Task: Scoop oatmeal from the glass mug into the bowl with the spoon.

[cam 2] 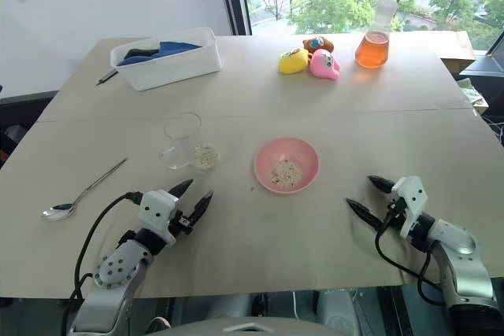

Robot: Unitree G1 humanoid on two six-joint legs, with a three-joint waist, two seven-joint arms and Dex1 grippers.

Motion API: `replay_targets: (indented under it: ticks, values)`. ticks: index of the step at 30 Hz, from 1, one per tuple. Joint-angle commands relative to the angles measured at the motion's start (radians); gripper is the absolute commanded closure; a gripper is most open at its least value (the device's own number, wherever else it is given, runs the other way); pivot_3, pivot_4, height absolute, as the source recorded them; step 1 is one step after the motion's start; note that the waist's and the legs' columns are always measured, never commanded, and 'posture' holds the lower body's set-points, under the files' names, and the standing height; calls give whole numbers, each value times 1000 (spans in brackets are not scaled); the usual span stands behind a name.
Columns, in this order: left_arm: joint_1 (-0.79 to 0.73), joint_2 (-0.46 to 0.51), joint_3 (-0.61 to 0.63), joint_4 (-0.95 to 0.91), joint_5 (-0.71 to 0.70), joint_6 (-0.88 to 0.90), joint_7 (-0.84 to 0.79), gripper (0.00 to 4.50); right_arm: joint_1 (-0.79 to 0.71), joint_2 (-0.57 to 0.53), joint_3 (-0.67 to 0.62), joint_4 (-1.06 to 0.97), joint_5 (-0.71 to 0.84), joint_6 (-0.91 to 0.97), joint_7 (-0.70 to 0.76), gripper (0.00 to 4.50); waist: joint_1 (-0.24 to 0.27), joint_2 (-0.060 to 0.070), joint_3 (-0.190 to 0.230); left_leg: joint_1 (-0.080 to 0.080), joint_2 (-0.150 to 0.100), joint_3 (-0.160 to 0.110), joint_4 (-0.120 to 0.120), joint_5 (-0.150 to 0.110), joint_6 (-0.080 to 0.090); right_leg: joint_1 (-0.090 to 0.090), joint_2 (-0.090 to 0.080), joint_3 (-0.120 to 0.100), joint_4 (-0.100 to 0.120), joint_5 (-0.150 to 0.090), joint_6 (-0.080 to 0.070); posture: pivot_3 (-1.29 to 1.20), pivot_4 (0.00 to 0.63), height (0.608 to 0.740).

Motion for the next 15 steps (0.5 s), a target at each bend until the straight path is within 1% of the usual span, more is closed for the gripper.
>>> replay_targets:
  ticks: [1, 15]
  values:
    - [43, 8, -1, 38, 22, 47, 5, 1670, 12, -20, -12, 40, 2, 6, 10, 33, 0, 0, 0, 0, 0, 0, 0, 0, 0, 0, 0, 0, 0, 0, 0, 0, 150, 740]
    - [43, -9, -7, 12, 7, 62, 10, 1670, -14, -26, 0, 69, -4, -7, 17, 33, 0, -1, 1, -1, 0, 0, 0, 0, 0, 0, 0, 0, -1, 0, 0, 0, 150, 740]
